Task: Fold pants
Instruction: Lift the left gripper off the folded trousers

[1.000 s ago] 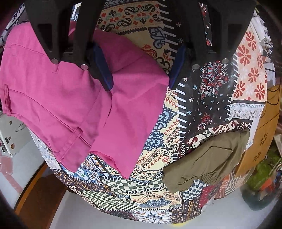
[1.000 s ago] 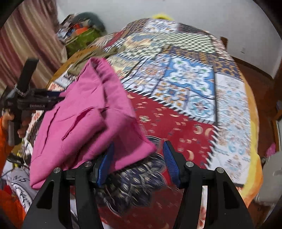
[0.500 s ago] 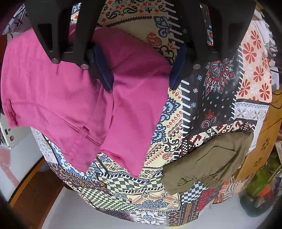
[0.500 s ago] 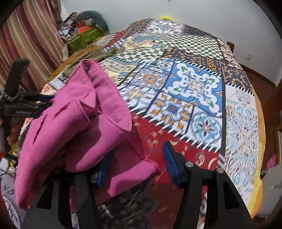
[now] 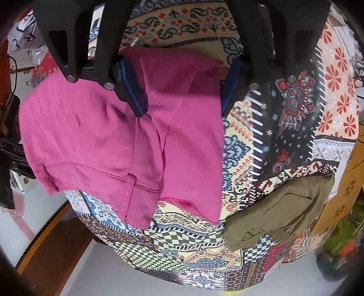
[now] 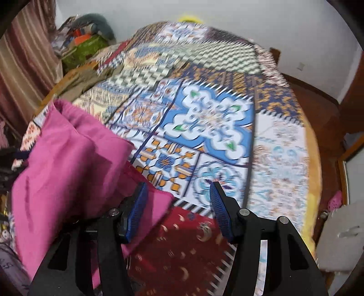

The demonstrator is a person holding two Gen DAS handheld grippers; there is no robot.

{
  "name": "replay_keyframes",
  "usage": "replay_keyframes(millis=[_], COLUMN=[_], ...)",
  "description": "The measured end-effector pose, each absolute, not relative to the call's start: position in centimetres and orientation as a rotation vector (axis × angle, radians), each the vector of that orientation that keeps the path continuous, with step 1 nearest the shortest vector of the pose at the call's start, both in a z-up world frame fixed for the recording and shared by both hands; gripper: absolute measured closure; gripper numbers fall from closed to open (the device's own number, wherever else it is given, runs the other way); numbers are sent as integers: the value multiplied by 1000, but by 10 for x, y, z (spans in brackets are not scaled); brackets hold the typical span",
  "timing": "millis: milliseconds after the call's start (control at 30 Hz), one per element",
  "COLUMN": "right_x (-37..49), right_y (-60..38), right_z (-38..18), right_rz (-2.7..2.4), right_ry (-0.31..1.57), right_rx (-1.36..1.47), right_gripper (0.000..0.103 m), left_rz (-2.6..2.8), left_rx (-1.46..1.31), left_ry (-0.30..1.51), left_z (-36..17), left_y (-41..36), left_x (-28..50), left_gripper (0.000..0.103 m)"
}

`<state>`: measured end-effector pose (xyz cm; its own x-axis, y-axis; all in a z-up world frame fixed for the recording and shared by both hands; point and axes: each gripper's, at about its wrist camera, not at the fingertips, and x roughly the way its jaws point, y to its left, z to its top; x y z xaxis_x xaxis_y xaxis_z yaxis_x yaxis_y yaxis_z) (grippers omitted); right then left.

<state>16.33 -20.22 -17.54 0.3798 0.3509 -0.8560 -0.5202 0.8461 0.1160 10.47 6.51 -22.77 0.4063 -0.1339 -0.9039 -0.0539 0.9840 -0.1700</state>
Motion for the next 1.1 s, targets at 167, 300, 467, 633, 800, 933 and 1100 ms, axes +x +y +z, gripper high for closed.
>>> replay_keyframes(millis=[167,300,467,633,800,933,1100], right_x=[143,133,128,118,103,107,108], right_y=[-226,-227,-217,-203,-199,-210,-217], right_z=[-140,-128,-134,-159,-180,-178,-162], right_rz=[518,519,544,590,586,573,568], right_ry=[966,937,935,1005,1019,1030,992], right_rx=[-168,-154,-111,-101,-154,-134,-111], right_gripper=[50,50,50,50,50,50,50], left_rz=[-87,-85,-46,-26,-3,35,15], left_rx=[-200,-160,-144,-162,-159,-103,-82], left_ry=[1144,1126,1118,1107,1117,1113,1049], left_z=[-224,-220,-221,-222,-224,-215,-191], left_y=[54,47,57,73,81,79,74], left_x=[101,94,86,74,66,71,85], left_gripper=[38,38,38,36,36,37,37])
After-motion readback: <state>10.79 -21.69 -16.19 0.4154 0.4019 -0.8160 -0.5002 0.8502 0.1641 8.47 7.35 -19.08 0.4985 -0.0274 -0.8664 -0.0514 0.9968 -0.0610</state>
